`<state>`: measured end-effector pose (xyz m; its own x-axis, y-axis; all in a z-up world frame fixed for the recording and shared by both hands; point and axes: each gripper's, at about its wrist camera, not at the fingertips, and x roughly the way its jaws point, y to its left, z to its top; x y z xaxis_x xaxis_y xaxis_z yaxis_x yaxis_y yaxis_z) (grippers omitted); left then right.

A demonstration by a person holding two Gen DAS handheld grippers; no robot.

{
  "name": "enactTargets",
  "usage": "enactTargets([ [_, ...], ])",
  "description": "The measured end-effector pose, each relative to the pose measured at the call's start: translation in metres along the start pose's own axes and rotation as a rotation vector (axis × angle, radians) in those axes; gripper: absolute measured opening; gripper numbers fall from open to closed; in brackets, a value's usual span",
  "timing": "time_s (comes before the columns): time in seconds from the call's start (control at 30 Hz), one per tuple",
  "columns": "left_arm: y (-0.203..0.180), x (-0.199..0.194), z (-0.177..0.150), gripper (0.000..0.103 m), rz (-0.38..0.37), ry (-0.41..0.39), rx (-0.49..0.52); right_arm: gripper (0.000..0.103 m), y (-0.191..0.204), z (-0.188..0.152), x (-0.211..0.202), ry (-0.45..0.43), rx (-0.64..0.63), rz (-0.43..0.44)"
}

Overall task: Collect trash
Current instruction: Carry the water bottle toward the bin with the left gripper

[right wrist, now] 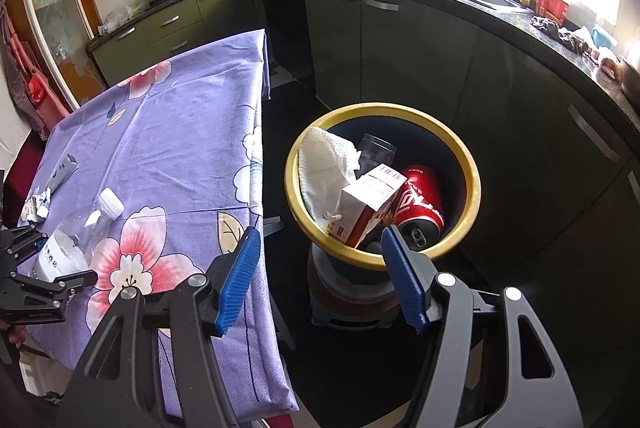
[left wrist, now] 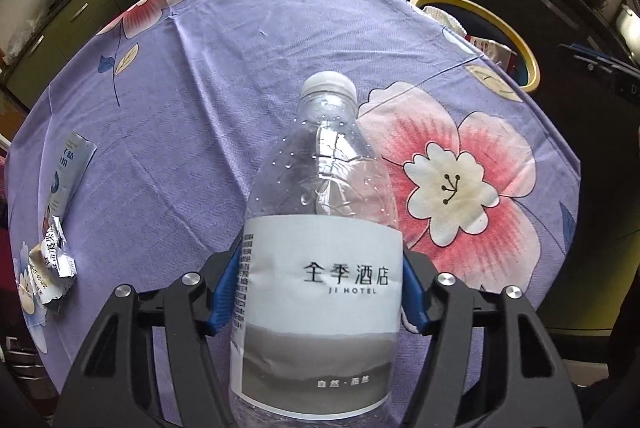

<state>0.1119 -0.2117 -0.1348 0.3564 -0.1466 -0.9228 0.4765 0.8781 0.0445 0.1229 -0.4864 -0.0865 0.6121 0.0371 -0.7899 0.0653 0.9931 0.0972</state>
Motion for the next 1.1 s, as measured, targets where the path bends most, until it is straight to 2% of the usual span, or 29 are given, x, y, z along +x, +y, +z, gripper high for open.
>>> enactTargets([
  [0.47,-0.012,-0.067,0.012,0.062,-0.018,-0.143,0.060,0.063,-0.007,-0.006,-0.007,-0.014,0.032,-0.006],
  [0.6,-0.024,-0.092,0.022,0.062,-0.072,-0.189,0.098,0.063,-0.017,-0.012,-0.013,-0.020,0.066,-0.021],
  [0.73,-0.046,-0.106,0.047,0.063,-0.141,-0.215,0.156,0.063,-0.033,-0.021,-0.019,-0.025,0.116,-0.039],
  [0.9,-0.082,-0.095,0.094,0.063,-0.267,-0.167,0.212,0.063,-0.060,-0.034,-0.024,-0.028,0.186,-0.051],
  [1.03,-0.126,-0.062,0.144,0.063,-0.351,-0.082,0.245,0.064,-0.086,-0.043,-0.023,-0.014,0.239,-0.060],
  [1.1,-0.144,-0.044,0.159,0.063,-0.366,-0.052,0.249,0.063,-0.096,-0.046,-0.023,-0.010,0.257,-0.064],
])
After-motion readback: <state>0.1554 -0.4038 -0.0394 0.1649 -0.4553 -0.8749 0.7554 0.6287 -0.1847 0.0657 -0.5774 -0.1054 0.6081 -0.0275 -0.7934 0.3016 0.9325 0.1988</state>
